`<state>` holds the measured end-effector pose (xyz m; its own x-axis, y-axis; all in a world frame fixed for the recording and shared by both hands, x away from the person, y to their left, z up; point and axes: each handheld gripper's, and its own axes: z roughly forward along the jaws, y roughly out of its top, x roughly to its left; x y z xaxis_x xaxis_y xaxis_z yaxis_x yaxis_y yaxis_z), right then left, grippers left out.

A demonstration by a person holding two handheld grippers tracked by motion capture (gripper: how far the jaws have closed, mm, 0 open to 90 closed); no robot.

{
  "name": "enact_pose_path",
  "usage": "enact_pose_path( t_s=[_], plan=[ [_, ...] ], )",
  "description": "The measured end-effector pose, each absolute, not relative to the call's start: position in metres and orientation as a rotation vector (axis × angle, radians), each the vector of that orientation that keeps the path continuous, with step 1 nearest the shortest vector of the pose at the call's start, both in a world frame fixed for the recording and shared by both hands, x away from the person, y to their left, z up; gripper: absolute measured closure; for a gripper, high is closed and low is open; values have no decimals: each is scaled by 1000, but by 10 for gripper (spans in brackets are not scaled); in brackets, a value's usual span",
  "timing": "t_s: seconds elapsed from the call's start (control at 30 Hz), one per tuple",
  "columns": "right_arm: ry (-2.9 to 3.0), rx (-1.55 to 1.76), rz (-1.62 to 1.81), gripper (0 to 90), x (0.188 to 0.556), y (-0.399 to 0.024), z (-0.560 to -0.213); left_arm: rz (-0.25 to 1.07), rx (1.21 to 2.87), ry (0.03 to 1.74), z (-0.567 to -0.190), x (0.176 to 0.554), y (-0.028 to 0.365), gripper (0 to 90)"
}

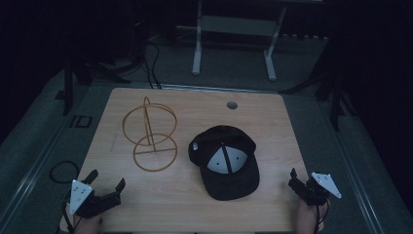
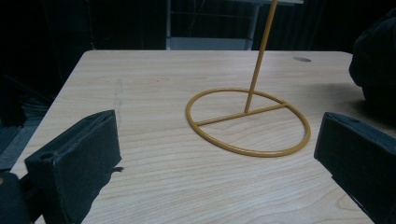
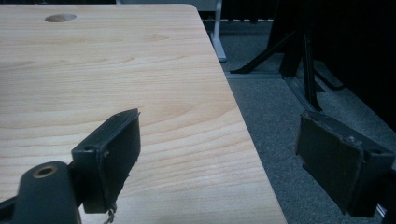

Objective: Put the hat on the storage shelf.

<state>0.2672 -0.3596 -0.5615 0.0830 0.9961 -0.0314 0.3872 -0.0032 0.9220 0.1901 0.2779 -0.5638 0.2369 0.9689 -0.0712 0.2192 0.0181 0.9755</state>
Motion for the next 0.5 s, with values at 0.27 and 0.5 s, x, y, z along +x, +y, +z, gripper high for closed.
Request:
enact_pose_path(
  t_s=[0.27, 0.5],
  plan=[
    [1419, 1562, 939, 140, 268, -362, -561, 879, 1447, 1196, -564, 190, 277, 7],
    [1486, 1593, 990, 139, 270, -364, -553, 871, 1486, 1171, -564, 191, 273, 7]
  ],
)
